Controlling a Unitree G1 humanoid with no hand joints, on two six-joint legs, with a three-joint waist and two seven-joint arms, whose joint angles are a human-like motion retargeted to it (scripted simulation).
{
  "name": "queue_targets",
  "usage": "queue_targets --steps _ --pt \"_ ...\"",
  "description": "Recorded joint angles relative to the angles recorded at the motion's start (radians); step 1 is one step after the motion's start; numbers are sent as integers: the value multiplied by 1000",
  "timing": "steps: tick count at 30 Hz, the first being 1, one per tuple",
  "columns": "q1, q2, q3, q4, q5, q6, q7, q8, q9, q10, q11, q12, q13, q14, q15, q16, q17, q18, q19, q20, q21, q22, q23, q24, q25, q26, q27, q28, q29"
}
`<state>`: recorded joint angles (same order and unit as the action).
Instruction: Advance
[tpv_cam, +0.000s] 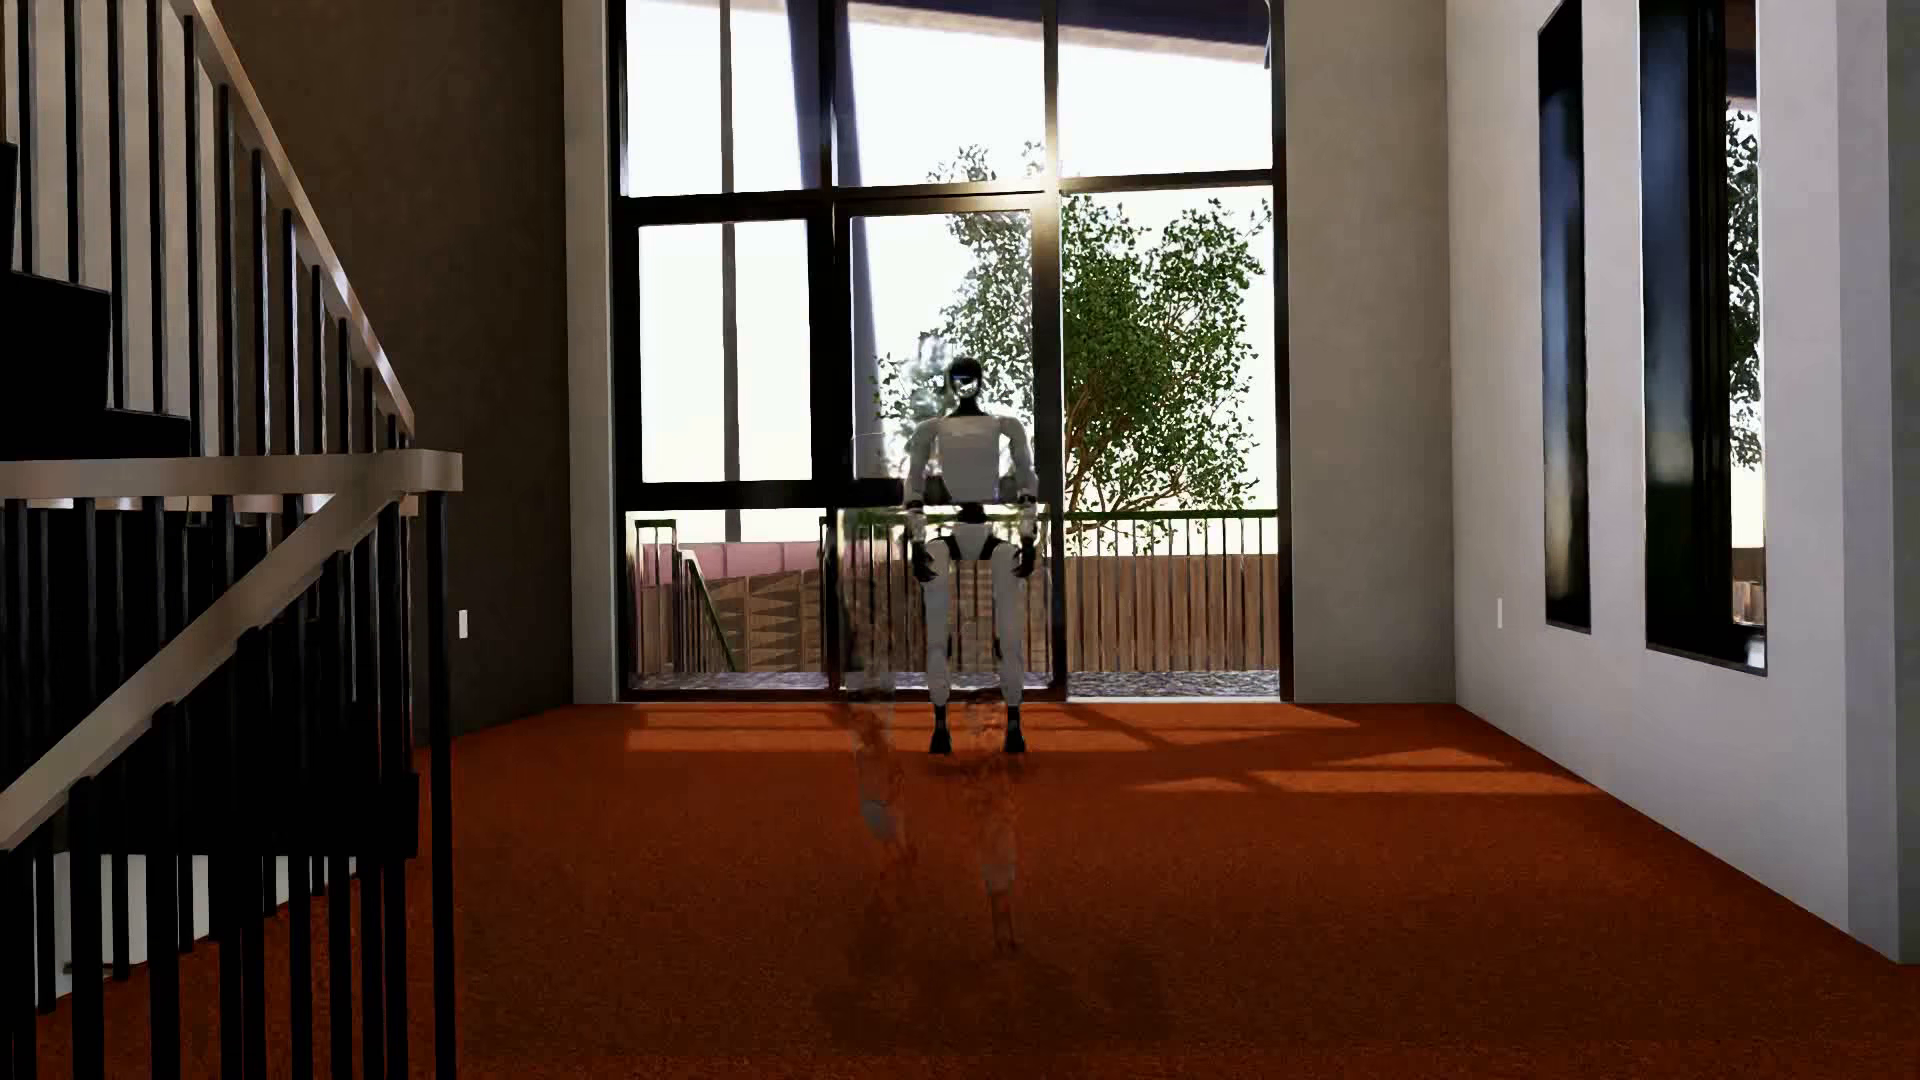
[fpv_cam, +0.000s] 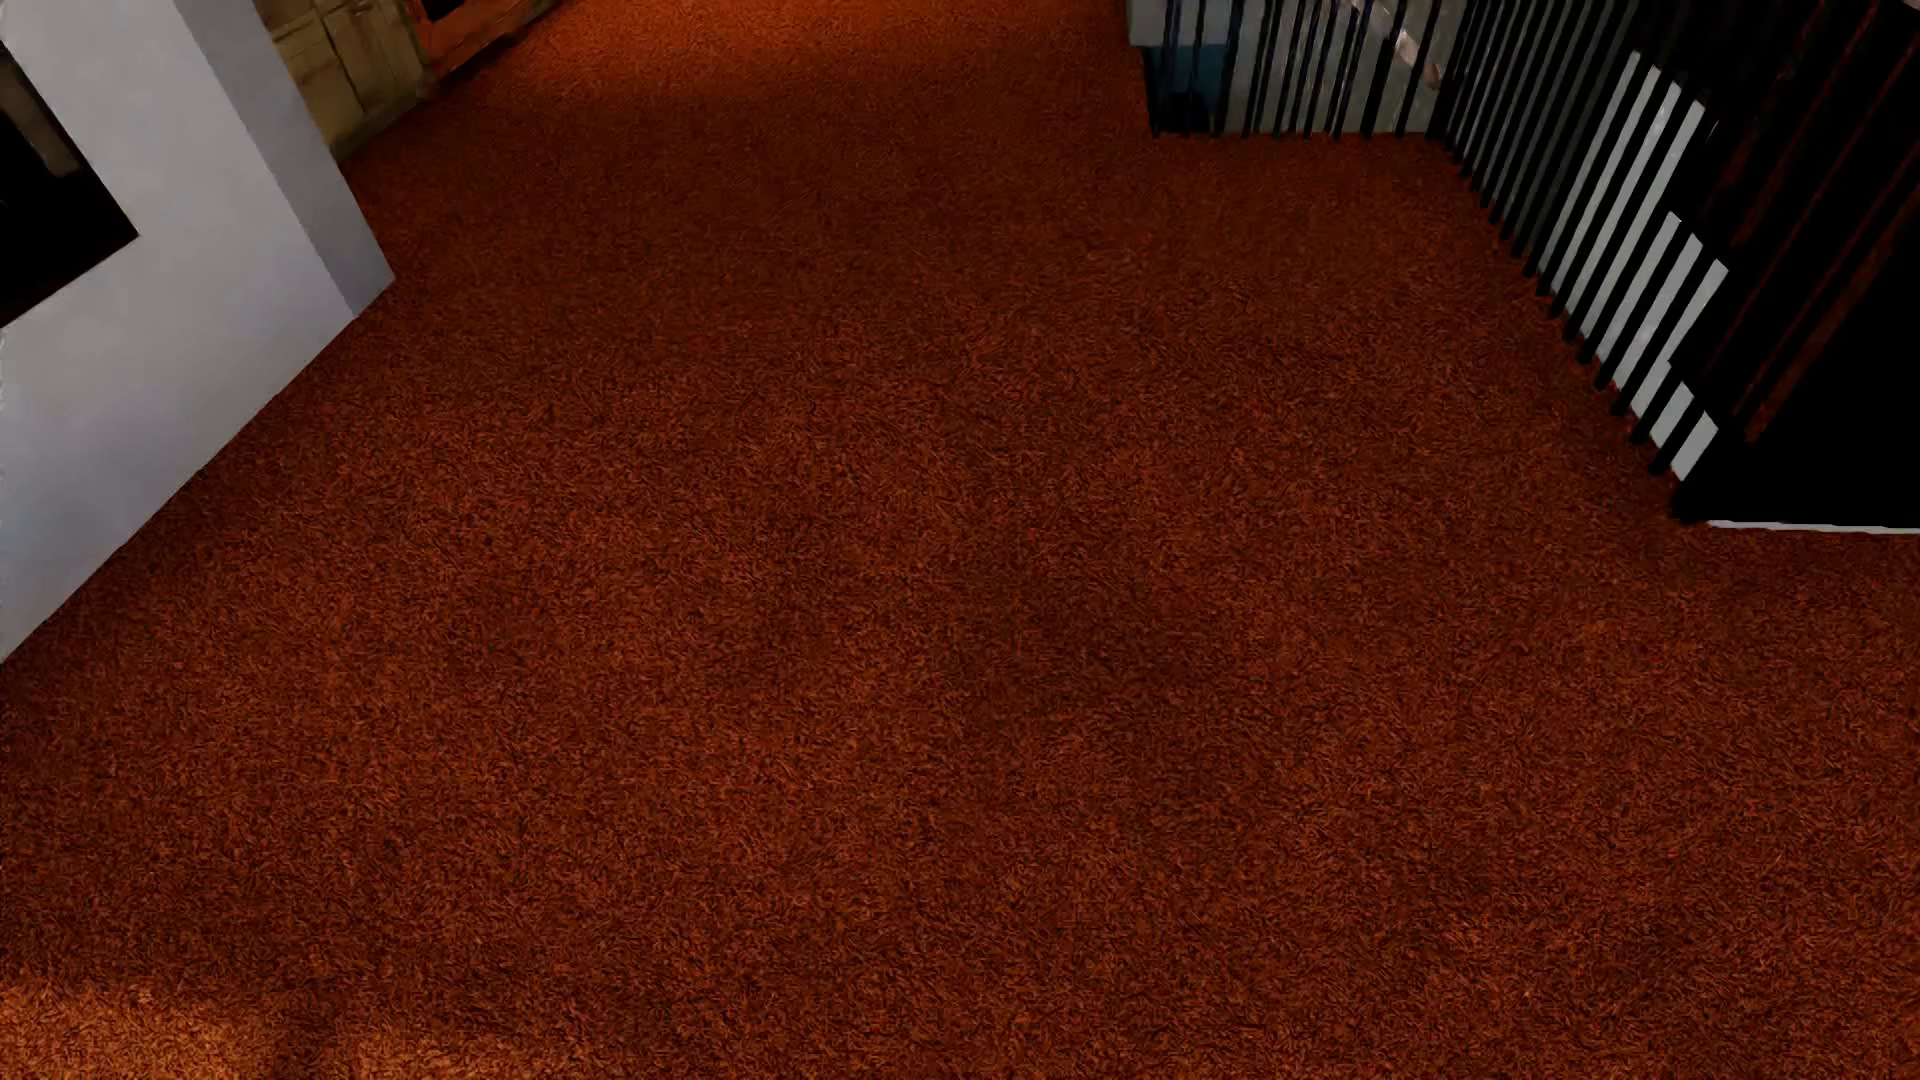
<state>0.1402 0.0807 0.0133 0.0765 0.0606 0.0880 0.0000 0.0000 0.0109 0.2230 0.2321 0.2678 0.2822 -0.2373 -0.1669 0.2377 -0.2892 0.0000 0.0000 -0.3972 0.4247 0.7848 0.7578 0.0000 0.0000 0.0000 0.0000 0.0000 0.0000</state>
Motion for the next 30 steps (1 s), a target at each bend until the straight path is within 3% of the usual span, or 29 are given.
queue_targets --steps 4,6,7,9,12,16,18,23,25,30 --pt "-7 -5 -1 2 2 2 0 0 1 6 11 0 0 -2 -18 1 -1 0 0 -1 2 0 0 0 0 0 0 0 0" --pt "-40 -51 1 1 5 0 0 0 4 53 230 0 -1 -9 -142 2 1 0 0 3 3 3 1 0 0 0 0 0 0" --pt "-71 -92 2 -3 10 -1 0 0 8 224 216 3 0 -43 -143 1 2 0 0 10 7 3 0 0 0 0 0 0 0" --pt "-77 -115 -6 -2 18 -5 0 0 25 257 237 29 13 -122 -89 -3 8 0 0 40 19 -25 -7 0 0 0 0 0 0" --pt "-23 -108 -15 6 18 -11 0 0 18 257 269 60 41 -222 -118 0 24 0 0 41 -8 -15 4 0 0 0 0 0 0" --pt "-1 -88 -24 9 27 -11 0 0 3 265 271 88 51 -276 -205 5 12 0 0 78 -26 4 3 0 0 0 0 0 0" --pt "-75 -88 2 21 41 0 0 0 4 362 274 96 46 -251 -244 10 7 0 0 93 -23 -31 19 0 0 0 0 0 0" --pt "-546 -53 45 27 79 47 0 0 51 895 256 62 -13 -198 -314 -22 -2 0 0 115 -54 0 -10 0 0 0 0 0 0" --pt "-689 -8 97 17 55 37 0 0 54 881 214 90 -43 -156 -351 -25 17 0 0 129 -95 14 -73 0 0 0 0 0 0" --pt "-866 147 159 52 20 17 0 0 104 520 195 151 -156 37 -475 -15 42 0 0 186 -156 110 -401 0 0 0 0 0 0"
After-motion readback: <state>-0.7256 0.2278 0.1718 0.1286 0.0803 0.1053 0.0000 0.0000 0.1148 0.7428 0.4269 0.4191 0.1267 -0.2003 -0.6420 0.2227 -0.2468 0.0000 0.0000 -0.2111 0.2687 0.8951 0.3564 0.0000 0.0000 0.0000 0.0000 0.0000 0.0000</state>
